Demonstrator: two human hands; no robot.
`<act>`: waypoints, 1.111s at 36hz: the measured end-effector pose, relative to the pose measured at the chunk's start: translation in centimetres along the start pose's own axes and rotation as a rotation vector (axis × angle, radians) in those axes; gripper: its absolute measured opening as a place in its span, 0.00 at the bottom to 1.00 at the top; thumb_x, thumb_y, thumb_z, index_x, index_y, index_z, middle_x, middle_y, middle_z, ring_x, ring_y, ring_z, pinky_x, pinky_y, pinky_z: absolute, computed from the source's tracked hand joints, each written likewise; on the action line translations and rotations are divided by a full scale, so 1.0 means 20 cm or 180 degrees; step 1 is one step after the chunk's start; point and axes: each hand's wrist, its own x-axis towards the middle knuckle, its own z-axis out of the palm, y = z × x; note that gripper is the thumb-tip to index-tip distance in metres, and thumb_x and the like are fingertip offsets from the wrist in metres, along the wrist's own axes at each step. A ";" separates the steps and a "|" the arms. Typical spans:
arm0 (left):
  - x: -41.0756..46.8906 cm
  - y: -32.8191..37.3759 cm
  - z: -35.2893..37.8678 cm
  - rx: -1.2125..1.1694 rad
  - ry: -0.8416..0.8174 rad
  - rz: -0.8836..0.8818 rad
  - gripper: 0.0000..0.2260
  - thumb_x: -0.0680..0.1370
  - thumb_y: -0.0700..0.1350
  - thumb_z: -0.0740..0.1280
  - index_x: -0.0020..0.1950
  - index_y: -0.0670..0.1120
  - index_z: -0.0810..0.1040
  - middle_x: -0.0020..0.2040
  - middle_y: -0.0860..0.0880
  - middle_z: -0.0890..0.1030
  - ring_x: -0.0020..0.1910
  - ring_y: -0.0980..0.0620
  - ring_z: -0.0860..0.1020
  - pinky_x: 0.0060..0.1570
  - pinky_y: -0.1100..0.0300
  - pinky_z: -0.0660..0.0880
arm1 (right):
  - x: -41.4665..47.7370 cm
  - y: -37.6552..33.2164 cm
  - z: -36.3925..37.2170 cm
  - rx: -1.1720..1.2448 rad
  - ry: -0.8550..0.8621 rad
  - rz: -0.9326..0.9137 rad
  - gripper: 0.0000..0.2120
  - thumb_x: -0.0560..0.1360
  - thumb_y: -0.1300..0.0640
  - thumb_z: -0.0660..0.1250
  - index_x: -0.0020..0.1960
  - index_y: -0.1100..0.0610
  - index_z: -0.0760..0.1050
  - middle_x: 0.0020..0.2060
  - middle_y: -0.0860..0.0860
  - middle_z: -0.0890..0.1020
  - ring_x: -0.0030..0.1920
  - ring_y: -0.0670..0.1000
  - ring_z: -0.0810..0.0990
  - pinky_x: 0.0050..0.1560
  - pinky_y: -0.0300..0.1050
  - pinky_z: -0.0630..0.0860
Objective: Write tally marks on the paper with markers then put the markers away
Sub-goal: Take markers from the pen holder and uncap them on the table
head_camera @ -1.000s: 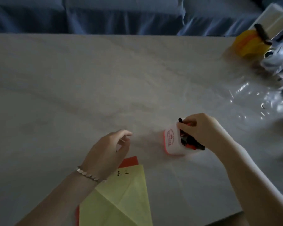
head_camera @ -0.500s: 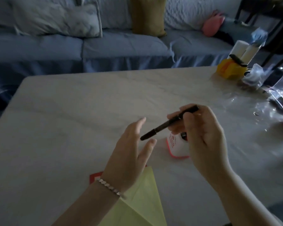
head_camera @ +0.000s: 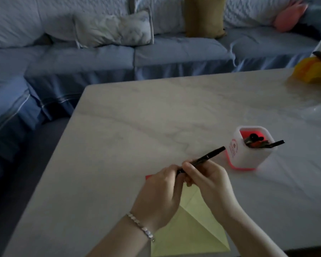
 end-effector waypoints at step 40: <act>-0.23 -0.65 -0.17 -0.0169 0.1171 -0.1960 0.04 0.74 0.40 0.67 0.42 0.47 0.73 0.40 0.49 0.76 0.38 0.57 0.73 0.37 0.75 0.66 | 0.53 0.42 0.61 -0.3634 -0.1080 0.0295 0.08 0.71 0.55 0.64 0.41 0.61 0.75 0.38 0.57 0.78 0.42 0.61 0.77 0.36 0.41 0.67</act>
